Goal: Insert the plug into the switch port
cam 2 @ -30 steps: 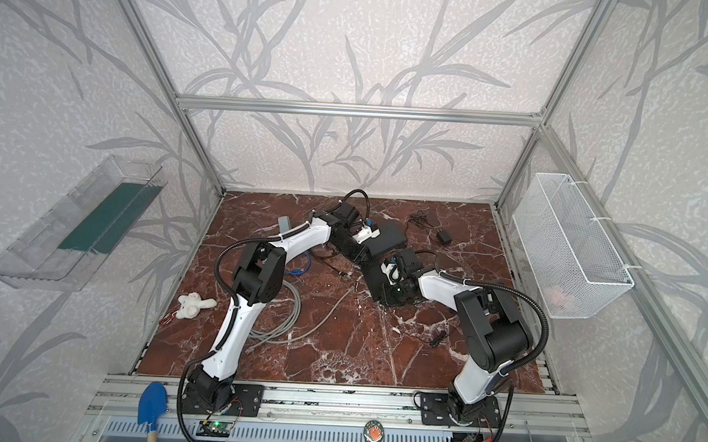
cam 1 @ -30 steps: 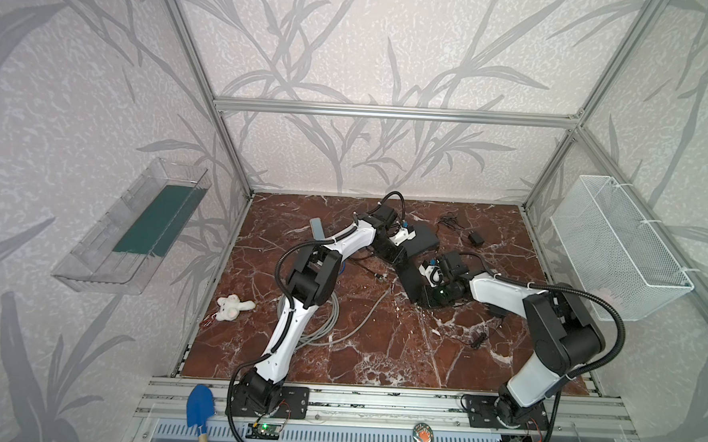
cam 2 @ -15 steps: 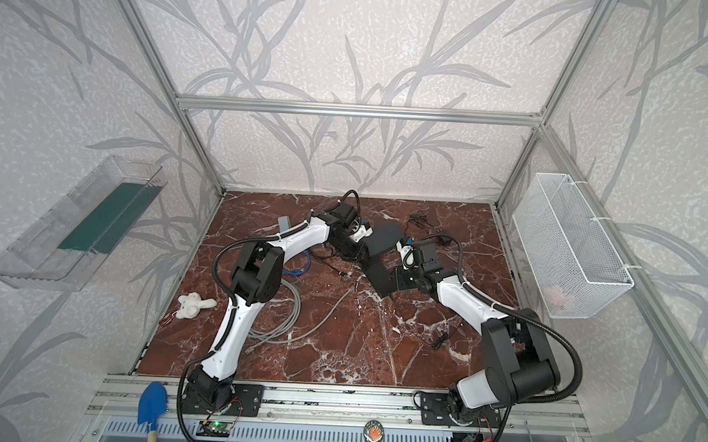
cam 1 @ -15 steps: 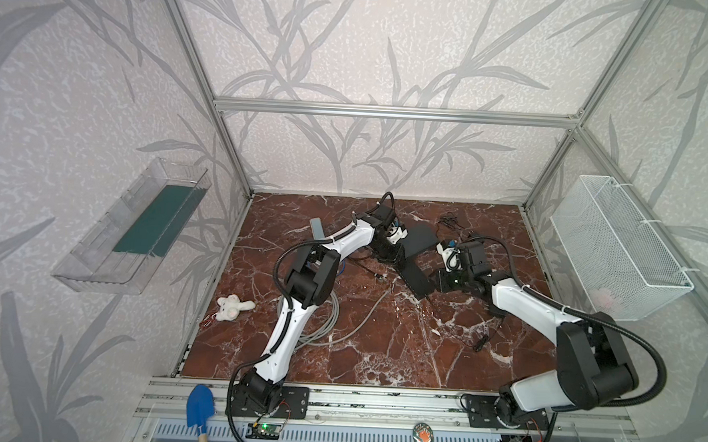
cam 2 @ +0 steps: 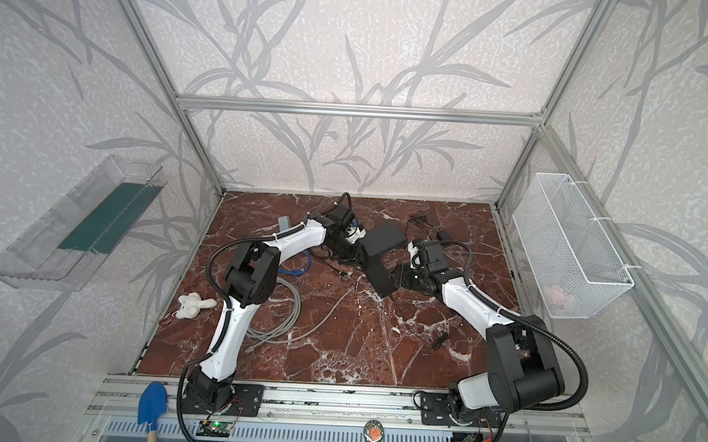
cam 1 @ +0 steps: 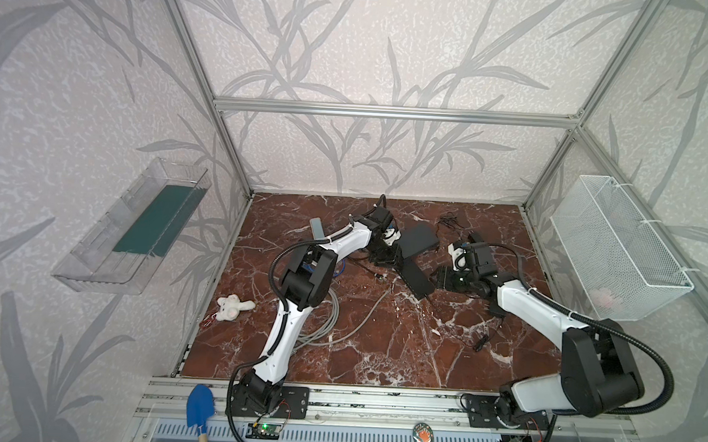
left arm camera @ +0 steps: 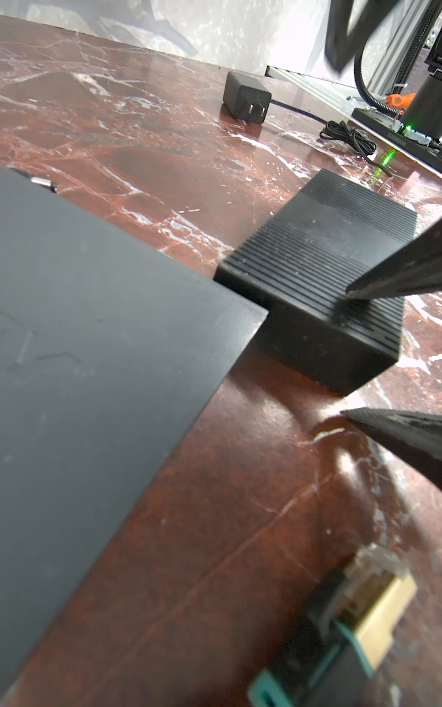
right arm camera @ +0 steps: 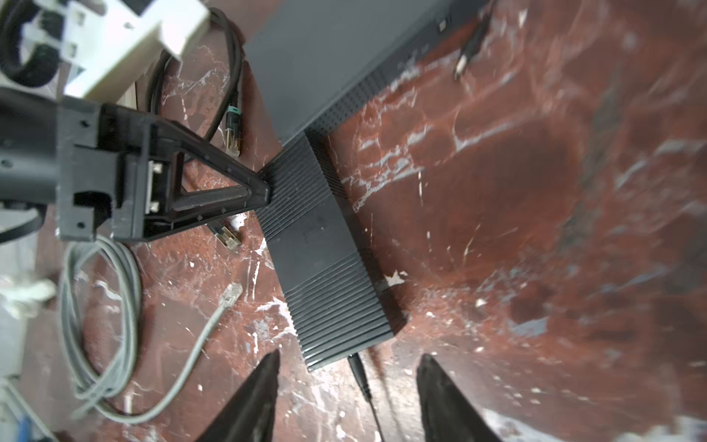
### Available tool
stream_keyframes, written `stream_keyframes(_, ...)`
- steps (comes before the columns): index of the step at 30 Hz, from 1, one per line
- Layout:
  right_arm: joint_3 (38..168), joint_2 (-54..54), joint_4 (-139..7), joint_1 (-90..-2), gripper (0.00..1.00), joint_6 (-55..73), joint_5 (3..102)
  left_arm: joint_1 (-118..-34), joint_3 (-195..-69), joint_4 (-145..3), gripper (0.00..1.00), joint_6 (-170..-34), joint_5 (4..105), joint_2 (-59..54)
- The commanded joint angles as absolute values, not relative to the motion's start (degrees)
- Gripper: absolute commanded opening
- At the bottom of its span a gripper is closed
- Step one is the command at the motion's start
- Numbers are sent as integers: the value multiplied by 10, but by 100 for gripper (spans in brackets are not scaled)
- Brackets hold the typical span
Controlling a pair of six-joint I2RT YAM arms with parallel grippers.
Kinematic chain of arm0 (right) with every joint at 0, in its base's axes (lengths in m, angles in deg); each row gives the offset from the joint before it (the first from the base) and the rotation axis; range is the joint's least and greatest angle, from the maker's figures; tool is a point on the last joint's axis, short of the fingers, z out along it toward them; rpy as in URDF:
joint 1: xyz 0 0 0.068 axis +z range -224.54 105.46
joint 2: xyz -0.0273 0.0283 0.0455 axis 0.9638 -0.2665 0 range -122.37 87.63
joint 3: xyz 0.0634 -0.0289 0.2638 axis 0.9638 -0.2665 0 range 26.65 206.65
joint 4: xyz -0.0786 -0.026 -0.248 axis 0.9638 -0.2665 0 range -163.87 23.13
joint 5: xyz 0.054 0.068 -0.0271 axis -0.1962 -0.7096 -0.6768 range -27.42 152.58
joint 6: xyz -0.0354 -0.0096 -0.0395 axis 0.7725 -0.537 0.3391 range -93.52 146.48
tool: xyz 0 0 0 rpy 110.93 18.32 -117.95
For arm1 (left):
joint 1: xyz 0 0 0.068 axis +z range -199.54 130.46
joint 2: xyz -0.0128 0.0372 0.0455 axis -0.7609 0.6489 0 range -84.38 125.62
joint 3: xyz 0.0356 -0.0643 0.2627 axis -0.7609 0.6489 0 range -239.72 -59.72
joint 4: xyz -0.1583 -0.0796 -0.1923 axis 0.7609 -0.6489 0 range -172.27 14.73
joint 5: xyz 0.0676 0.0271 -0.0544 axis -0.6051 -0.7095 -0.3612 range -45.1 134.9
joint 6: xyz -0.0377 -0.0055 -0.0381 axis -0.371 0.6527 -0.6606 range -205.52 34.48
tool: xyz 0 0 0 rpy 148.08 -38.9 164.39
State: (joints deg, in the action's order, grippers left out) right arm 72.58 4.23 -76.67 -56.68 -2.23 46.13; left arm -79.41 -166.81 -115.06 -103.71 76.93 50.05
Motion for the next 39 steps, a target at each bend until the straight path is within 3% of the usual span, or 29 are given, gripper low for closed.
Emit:
stream_keyframes(1,705,27,-711,-568,60,-121,442,-810,-1630,-1226,48,-1044,737,542)
stream_keyframes(13,685,-15,-664,-568,56,-190,416,-804,-1653,-1202,55,-1045,732,509)
stream_keyframes(26,678,-35,-661,-568,50,-207,409,-808,-1661,-1152,57,-1057,753,502)
stream_keyframes(33,711,-74,-652,-568,38,-192,401,-826,-1668,-1131,56,-1013,750,521)
stream_keyframes(39,747,-98,-678,-570,34,-165,400,-839,-1671,-1148,47,-982,808,517)
